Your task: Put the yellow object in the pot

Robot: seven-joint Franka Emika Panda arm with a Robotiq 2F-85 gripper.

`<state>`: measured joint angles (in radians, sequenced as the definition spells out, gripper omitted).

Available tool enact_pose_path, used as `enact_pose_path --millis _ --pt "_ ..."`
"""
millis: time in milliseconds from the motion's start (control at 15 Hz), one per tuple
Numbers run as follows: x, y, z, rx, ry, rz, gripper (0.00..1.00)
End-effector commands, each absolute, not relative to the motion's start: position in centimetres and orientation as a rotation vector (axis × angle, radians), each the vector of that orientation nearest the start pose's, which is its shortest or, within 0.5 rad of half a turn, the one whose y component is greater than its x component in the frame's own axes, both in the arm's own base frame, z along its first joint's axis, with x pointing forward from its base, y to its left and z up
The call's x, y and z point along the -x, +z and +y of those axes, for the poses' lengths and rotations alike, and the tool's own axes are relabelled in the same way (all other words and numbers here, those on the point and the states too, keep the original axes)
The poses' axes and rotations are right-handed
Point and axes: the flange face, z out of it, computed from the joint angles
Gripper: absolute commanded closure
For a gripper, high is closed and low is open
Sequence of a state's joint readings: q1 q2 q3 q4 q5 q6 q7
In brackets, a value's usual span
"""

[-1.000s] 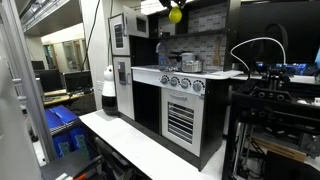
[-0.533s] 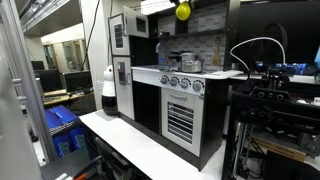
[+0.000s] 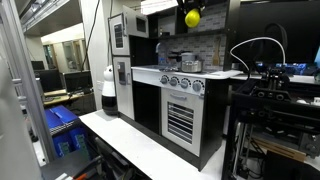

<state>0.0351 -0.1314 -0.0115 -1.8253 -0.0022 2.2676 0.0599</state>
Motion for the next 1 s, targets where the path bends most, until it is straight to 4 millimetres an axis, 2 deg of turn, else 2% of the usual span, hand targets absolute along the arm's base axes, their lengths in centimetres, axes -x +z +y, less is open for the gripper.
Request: enact_pose_path --millis 0,467,933 --pt "-58.8 64.5 0.8 2.988 -0.825 0.024 0.62" --pt "-61.1 62.1 1.0 2.994 -0.712 0.028 0.62" --pt "-61.7 60.0 0.9 3.033 -0.569 0.033 0.62"
